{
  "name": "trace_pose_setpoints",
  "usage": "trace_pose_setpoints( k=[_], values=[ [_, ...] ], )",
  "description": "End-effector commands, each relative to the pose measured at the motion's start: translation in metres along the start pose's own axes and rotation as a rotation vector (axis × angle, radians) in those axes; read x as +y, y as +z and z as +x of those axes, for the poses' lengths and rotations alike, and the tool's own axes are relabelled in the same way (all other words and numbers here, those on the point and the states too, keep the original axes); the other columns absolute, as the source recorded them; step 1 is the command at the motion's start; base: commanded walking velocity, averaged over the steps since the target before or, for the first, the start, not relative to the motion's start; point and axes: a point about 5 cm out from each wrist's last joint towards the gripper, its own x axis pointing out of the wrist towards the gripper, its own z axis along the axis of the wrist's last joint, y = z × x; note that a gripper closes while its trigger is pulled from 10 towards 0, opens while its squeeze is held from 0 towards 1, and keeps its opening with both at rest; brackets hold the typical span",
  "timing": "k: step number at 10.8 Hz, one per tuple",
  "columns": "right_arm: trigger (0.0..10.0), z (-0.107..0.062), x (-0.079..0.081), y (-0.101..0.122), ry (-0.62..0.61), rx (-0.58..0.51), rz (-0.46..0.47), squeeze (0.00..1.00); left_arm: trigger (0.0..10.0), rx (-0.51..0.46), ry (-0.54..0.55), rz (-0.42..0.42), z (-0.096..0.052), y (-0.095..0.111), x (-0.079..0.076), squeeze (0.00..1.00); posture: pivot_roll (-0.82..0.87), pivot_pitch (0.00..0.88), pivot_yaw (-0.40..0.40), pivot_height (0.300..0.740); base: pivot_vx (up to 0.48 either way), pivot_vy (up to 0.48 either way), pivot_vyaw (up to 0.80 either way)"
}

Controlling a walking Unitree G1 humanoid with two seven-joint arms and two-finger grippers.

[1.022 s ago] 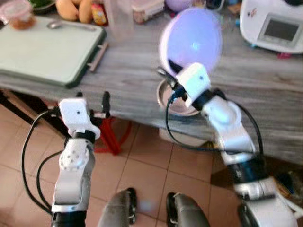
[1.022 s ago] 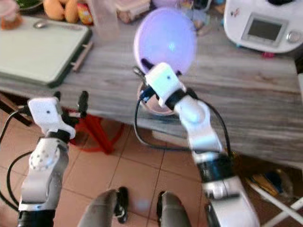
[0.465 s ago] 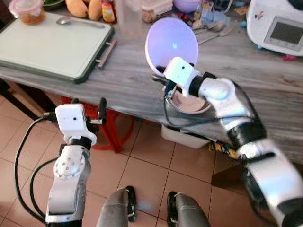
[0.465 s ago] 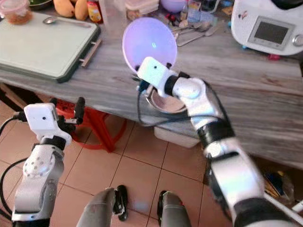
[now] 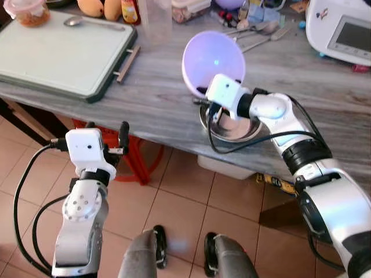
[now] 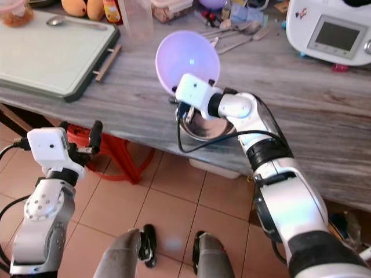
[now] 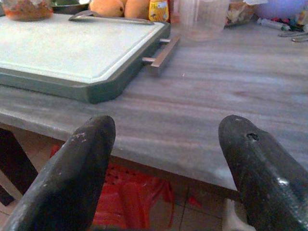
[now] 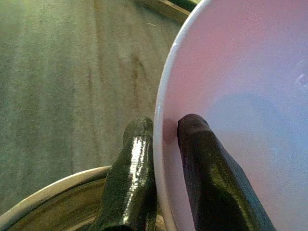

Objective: Setting the table

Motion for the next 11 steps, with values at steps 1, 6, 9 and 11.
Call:
trace_pose_setpoints(
  k=[1, 6, 9, 11],
  values=[
    [10.0, 0.0026, -0.0018, 0.0073, 0.03, -0.023, -0.043, 0.0, 10.0, 0.002, -0.003, 0.006, -0.004, 0.0014, 0.0021, 0.0, 0.05, 0.272, 0.019, 0.74, 0.0, 0.0, 0.0],
    [10.0, 0.0031, -0.0034, 0.007, 0.076, -0.026, -0.072, 0.21, 10.0, 0.009, -0.011, 0.005, -0.0045, 0.0022, 0.0021, 0.0, 0.06, 0.274, 0.021, 0.74, 0.0, 0.0, 0.0],
    [10.0, 0.0019, -0.0051, 0.0049, 0.061, -0.008, -0.117, 0.98, 10.0, 0.013, -0.014, -0.001, -0.0044, 0.0017, 0.0004, 0.0, 0.06, 0.273, 0.019, 0.74, 0.0, 0.0, 0.0],
    [10.0, 0.0015, -0.0072, 0.0055, 0.039, -0.007, -0.14, 0.95, 10.0, 0.011, -0.013, -0.003, -0.0022, 0.0023, -0.0004, 0.0, 0.06, 0.278, 0.017, 0.74, 0.0, 0.0, 0.0]
  ],
)
